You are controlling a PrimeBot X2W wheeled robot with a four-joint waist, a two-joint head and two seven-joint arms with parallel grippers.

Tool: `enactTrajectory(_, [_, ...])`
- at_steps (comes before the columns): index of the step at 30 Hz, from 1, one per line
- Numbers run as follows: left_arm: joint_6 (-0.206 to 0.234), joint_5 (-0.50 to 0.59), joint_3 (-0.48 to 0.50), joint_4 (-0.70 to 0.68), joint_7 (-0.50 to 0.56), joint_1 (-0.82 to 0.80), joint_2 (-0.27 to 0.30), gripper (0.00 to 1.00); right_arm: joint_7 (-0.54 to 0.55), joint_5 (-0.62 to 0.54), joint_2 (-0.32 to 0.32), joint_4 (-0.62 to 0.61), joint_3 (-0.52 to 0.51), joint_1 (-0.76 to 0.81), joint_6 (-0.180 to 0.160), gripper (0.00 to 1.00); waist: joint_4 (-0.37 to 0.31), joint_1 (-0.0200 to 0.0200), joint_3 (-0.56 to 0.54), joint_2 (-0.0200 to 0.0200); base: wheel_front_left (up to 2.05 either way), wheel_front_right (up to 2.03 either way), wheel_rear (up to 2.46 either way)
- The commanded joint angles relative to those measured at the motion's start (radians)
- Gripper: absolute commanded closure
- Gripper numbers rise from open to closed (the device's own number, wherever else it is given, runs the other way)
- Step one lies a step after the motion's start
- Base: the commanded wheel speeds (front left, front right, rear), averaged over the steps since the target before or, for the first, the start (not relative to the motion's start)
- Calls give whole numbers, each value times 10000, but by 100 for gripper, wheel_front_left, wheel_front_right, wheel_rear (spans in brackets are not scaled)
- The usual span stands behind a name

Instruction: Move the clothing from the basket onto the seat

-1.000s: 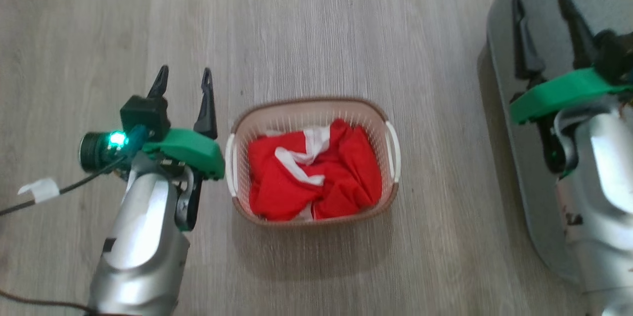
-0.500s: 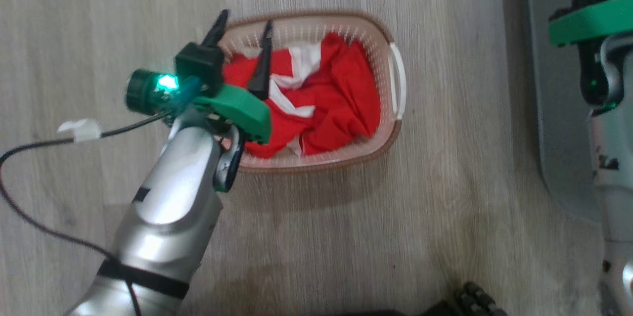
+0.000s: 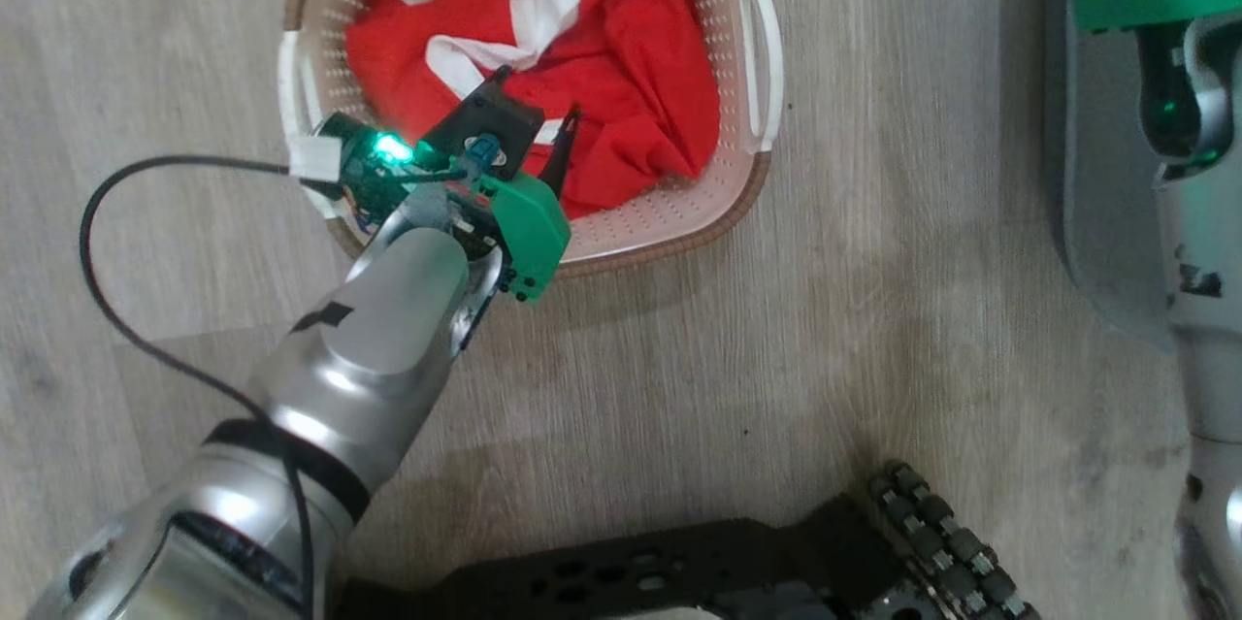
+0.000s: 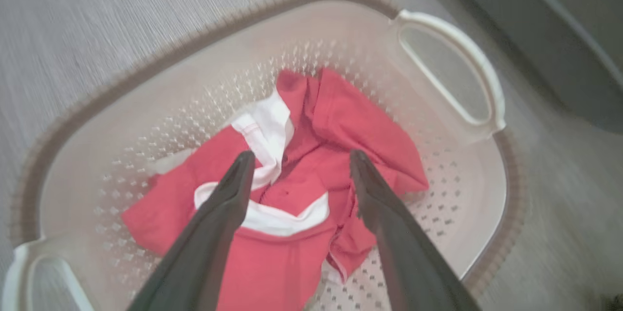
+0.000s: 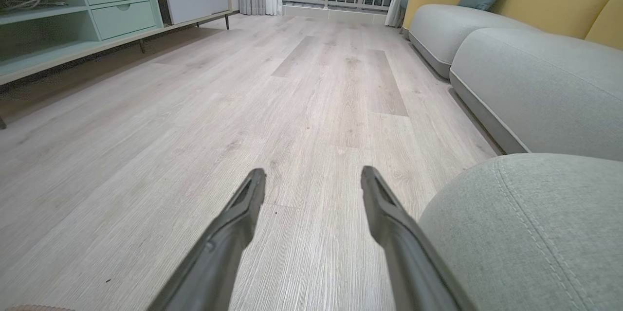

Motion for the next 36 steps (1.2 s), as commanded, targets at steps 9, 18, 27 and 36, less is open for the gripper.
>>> enactTrajectory(9, [366, -240, -2084, 1554, 1531, -1250, 156, 0, -61, 141, -63, -748, 214, -68, -2, 0, -462, -1, 845, 0, 0, 0, 0])
enactTrajectory(18, [644, 223, -3215, 2476, 2314, -2183, 156, 0, -61, 250, 172, -1182, 81, -19, -2, 0, -1060, -1, 1498, 0, 0, 0, 0])
enactTrajectory(27, [801, 1298, -4352, 3167, 3526, -2976, 156, 0, -61, 347, 516, -1598, -94, 135, -2, 0, -1422, -1, 2070, 0, 0, 0, 0])
enactTrajectory(36, [946, 1515, -4417, 3423, 4203, -2878, 163, 100, -61, 414, 735, -1628, -209, 192, -2, 0, -1357, -1, 1932, 0, 0, 0, 0])
